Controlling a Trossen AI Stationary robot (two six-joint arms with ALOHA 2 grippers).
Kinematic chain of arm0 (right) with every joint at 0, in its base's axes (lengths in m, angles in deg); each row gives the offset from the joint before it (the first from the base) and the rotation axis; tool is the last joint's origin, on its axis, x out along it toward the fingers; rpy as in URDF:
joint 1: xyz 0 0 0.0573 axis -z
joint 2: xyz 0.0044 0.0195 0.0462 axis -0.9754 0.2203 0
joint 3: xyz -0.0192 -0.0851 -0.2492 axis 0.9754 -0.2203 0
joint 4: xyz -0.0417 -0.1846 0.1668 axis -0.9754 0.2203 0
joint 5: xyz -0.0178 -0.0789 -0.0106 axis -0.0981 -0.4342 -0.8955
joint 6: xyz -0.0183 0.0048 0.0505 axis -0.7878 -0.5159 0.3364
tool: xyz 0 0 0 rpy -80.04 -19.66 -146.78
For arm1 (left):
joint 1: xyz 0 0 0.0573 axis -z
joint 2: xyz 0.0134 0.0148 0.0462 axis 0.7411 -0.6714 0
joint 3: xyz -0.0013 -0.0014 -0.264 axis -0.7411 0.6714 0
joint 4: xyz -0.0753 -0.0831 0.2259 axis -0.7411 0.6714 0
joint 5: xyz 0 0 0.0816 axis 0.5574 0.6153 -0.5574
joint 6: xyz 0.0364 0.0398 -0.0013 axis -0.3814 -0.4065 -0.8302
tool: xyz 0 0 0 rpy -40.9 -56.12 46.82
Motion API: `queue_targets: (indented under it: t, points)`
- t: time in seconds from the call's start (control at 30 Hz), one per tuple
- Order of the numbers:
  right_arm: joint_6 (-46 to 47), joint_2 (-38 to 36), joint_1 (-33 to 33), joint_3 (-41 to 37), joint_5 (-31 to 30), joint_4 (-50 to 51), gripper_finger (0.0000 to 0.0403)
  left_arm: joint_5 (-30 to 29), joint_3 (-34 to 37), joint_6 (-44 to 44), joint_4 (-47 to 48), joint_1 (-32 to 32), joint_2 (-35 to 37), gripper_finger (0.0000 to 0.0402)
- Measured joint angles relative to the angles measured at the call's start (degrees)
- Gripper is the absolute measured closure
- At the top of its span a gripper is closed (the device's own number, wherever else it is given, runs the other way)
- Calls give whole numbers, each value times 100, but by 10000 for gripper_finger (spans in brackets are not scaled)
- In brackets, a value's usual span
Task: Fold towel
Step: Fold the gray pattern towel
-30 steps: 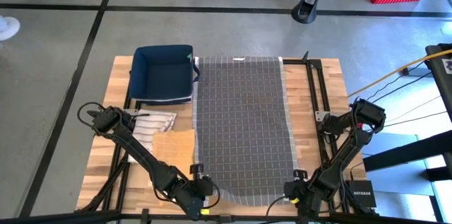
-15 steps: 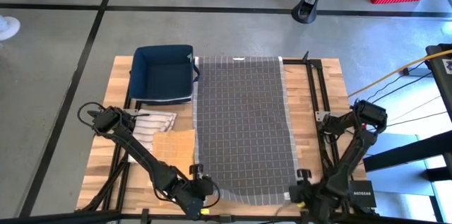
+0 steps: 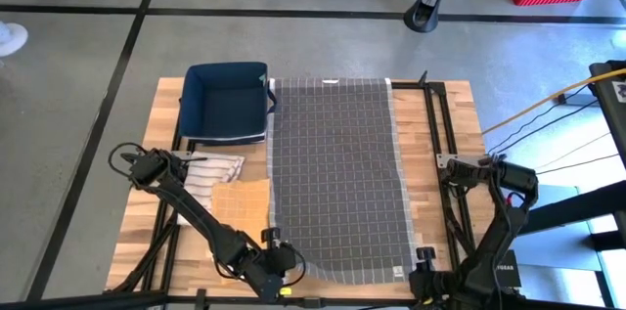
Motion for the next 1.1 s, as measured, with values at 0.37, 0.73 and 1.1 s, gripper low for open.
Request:
queue_targets:
  t: [0.37, 0.73, 1.1]
  points:
    - [302, -189, 74, -44, 6, 372, 233, 2, -2, -80, -5, 0, -44, 394]
    - [178, -97, 98, -279, 238, 27, 275, 21, -2, -63, -41, 11, -44, 394]
    - [-273, -76, 57, 529, 273, 1336, 394, 262, -2, -126, -713, 82, -44, 394]
